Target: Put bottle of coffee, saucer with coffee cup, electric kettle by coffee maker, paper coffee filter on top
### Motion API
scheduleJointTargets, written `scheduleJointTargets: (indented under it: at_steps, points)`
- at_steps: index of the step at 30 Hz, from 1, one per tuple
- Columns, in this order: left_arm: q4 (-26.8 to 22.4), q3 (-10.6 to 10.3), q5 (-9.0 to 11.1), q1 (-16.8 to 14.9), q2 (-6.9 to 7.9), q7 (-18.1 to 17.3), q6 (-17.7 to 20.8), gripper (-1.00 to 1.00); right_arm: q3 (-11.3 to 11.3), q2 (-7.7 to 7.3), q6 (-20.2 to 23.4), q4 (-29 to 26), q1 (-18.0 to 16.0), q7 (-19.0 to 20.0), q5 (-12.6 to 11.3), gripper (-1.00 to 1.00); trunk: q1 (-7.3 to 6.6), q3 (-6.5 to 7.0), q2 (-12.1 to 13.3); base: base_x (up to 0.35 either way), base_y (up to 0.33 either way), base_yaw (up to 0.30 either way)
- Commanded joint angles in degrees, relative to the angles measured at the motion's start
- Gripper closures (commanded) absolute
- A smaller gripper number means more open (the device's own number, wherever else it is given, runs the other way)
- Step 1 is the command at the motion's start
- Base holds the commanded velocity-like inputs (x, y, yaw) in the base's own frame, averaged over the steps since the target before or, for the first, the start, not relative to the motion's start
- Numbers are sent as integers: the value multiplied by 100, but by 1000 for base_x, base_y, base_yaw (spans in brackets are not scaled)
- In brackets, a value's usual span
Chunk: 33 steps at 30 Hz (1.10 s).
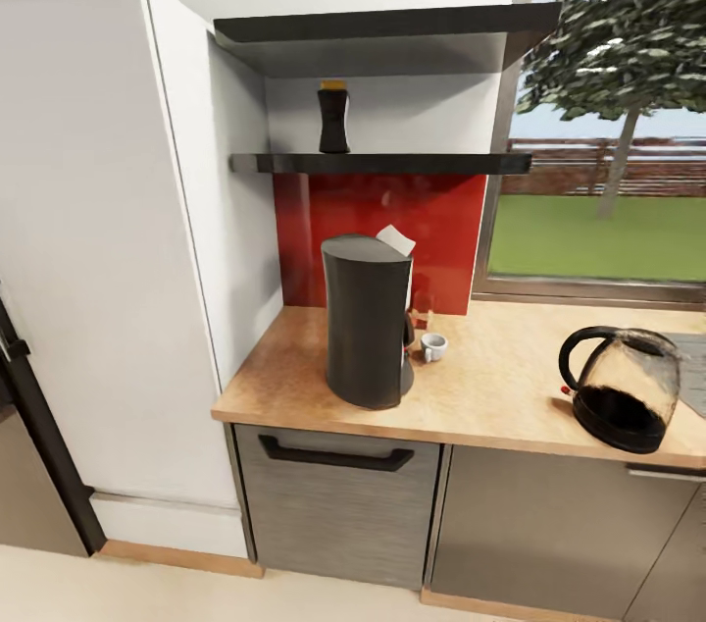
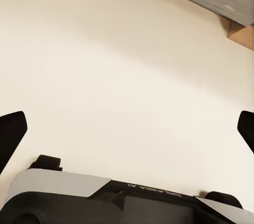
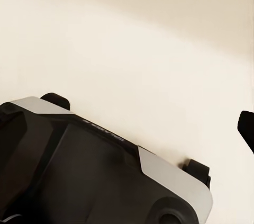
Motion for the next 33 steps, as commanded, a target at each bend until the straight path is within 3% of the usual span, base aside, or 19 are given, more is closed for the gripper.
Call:
scheduleJointTargets:
  at_steps: [1,5,9,13,16,18,19,26,29,30,31,33]
  points:
    - [-10,16,21,2,-4,-7,-3,-100,-49,2,-15,-2,-4,27,59,-100,1,-7,-5,0,0,-25]
    - [-50,0,21,2,5,-8,-3,-100,-49,2,-17,-2,-4,26,59,-100,1,-6,-5,0,0,-12]
    - [-709,-21,22,2,30,-15,73,-100,-49,2,-26,-2,-4,25,59,-100,1,-6,-5,0,0,-1]
    - [-1493,-54,16,2,13,-25,540,-100,-49,2,-26,-2,-4,21,59,-100,1,-6,-5,0,0,0]
    - [-2522,-218,17,2,-25,-42,1635,-100,-49,2,-26,-2,-4,18,59,-100,1,-6,-5,0,0,0]
    - [-2955,-345,19,2,-59,-54,2069,-100,-49,2,-27,-2,-4,17,59,-100,1,-6,-5,0,0,0]
    - [-3567,-549,20,2,-107,-66,2641,-100,-49,2,-27,-2,-4,17,59,-100,1,-6,-5,0,0,0]
    - [-4929,-1100,29,2,-380,-85,3990,-100,-49,2,-27,-2,-4,16,59,-100,1,-6,-5,0,0,0]
    - [-5488,-1459,38,-2,-380,-202,4638,-100,-49,2,-27,-2,-4,16,59,-100,1,-6,-5,0,0,0]
    - [-5737,-1621,61,-33,-380,-376,5043,-100,-49,2,-27,-2,-4,16,59,-100,1,-6,-5,0,0,0]
    - [-6094,-1805,189,-288,-380,-887,5707,-100,-49,2,-27,-2,-4,16,59,-100,1,-6,-5,0,0,0]
    - [-6216,-1868,300,-546,-380,-1220,5943,-100,-49,2,-28,-2,-4,16,59,-100,1,-6,-5,0,0,0]
